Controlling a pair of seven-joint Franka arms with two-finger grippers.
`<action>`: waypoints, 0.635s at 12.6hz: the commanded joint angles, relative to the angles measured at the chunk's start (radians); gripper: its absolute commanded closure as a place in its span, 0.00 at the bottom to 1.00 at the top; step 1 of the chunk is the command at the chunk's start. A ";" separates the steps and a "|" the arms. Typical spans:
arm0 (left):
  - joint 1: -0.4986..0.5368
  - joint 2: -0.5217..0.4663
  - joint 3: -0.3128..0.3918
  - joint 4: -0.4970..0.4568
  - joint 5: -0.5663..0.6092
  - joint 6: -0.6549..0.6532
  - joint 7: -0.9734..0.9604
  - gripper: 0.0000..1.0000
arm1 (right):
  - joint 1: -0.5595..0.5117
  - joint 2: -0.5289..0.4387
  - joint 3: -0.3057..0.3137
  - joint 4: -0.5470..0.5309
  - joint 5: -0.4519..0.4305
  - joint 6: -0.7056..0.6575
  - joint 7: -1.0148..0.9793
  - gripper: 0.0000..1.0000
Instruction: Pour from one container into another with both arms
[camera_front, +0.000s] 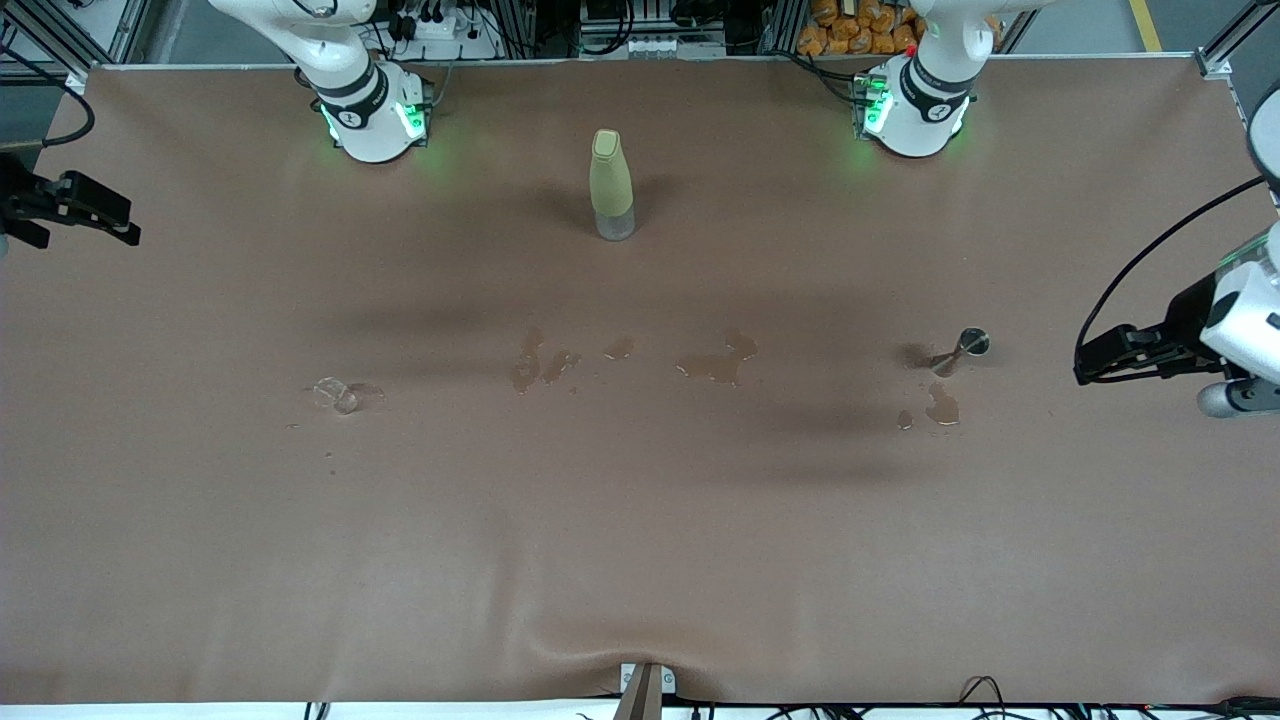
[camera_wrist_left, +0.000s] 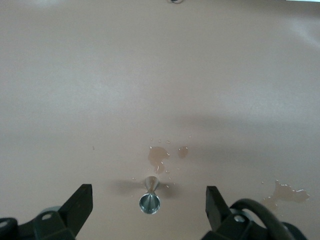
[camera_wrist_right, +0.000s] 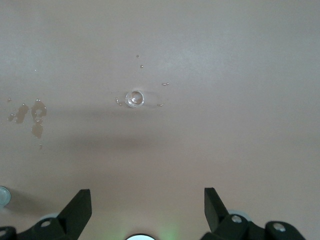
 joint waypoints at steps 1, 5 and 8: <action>0.030 -0.040 0.003 -0.041 -0.026 0.021 0.027 0.00 | 0.018 0.000 -0.022 0.000 -0.004 0.002 0.017 0.00; 0.028 -0.039 0.003 -0.041 -0.020 0.018 0.026 0.00 | 0.021 0.001 -0.020 0.001 -0.006 0.000 0.017 0.00; 0.030 -0.039 0.003 -0.040 -0.022 0.017 0.027 0.00 | 0.020 0.000 -0.020 0.002 -0.006 -0.004 0.019 0.00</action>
